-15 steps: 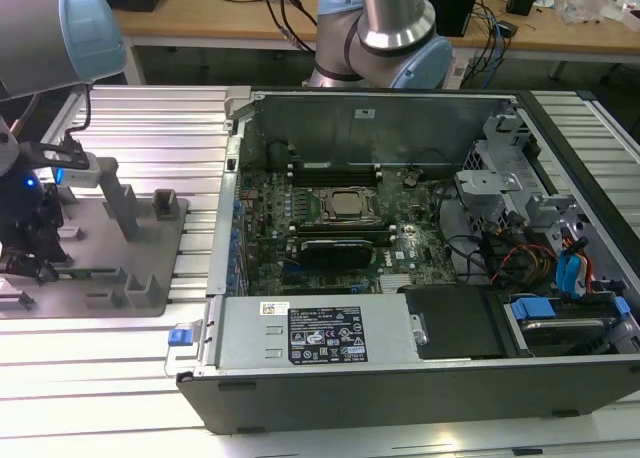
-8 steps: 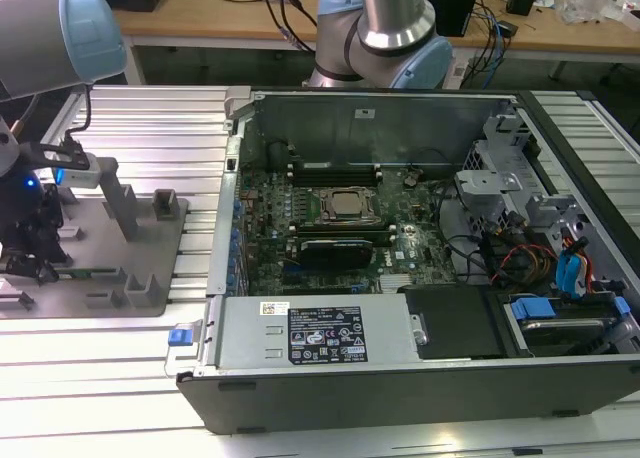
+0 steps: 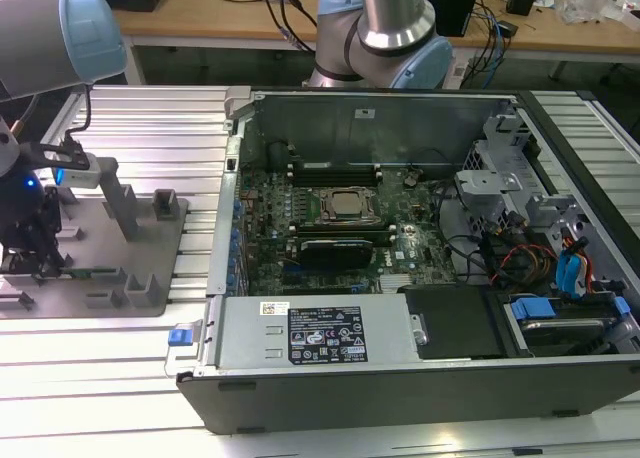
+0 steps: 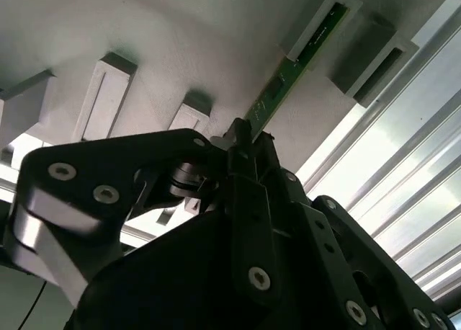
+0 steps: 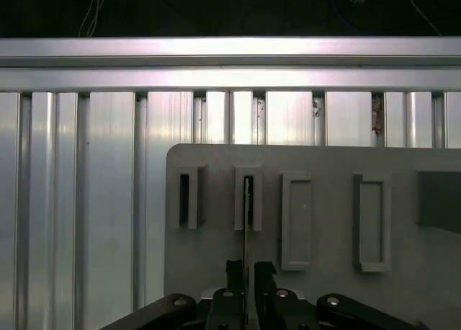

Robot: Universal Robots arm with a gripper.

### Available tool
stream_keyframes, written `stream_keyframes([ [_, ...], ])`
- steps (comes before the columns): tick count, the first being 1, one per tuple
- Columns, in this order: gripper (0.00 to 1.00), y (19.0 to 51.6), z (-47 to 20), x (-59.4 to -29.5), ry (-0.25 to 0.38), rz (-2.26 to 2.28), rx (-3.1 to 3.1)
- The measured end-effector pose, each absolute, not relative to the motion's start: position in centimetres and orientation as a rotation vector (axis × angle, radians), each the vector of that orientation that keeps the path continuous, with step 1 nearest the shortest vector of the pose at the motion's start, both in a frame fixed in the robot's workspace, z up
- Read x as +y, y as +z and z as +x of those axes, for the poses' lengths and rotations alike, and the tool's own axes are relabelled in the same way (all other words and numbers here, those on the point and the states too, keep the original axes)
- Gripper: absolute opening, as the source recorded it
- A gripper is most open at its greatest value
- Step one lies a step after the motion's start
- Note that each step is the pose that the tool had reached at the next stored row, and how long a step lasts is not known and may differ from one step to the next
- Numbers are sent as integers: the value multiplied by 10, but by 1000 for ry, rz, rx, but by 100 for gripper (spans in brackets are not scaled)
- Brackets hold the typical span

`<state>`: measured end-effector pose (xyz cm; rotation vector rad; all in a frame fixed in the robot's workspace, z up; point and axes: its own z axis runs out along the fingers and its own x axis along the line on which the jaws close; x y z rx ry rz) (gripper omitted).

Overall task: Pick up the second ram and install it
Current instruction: 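Pick up the second ram and move it above second insertion slot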

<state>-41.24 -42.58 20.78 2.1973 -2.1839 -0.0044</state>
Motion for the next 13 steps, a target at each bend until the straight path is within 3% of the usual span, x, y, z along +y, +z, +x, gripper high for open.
stream_keyframes([
  [2, 17, 208, -412, -426, -4, 2197, -2184],
  [3, 9, 208, -412, -426, -4, 2197, -2184],
  [13, 9, 211, -412, -426, -4, 2197, -2184],
])
